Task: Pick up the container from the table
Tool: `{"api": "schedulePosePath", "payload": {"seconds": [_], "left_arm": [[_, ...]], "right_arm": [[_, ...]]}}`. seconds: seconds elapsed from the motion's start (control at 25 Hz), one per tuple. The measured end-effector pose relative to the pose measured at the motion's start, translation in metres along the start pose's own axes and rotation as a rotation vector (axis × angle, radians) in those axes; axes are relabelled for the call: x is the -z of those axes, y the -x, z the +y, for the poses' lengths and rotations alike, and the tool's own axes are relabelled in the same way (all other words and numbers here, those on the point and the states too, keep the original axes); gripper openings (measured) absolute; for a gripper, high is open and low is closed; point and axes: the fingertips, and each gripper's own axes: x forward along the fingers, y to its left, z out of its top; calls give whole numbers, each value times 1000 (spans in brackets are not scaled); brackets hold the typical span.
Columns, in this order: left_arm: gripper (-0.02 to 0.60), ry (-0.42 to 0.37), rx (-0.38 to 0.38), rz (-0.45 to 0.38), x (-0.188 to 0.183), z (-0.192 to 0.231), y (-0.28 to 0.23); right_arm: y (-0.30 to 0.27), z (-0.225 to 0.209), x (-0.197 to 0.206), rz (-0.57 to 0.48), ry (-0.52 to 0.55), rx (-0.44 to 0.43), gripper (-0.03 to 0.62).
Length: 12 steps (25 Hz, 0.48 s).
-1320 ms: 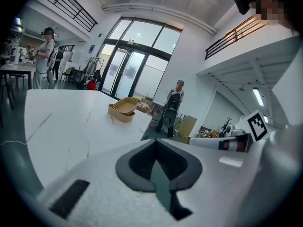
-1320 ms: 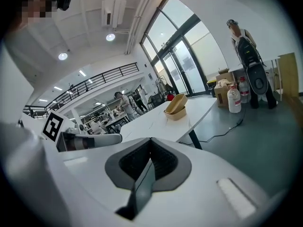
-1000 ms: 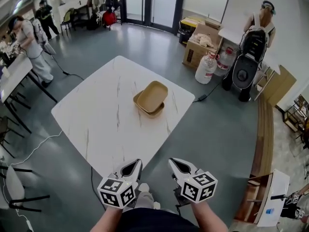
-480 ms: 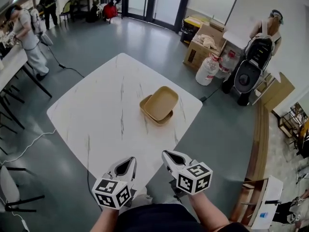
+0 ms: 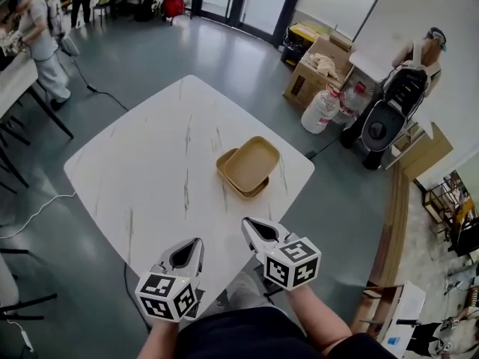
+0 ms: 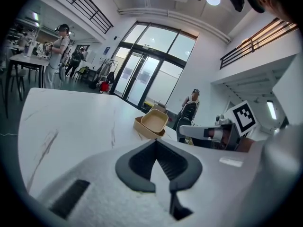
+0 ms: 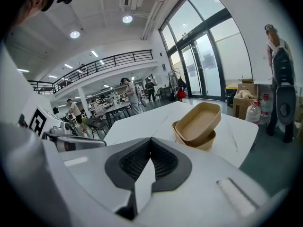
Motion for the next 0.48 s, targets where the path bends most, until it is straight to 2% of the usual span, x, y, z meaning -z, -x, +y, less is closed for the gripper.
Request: {"api": "schedulePosePath", "payload": {"seconds": [0.32, 0.48], "left_arm": [[0, 0, -67, -17, -14, 8, -27], [0, 3, -99, -29, -22, 11, -37]], "right_arm": [[-35, -31, -11, 45, 75, -37, 2], [-52, -39, -15, 89, 146, -53, 20]]}}
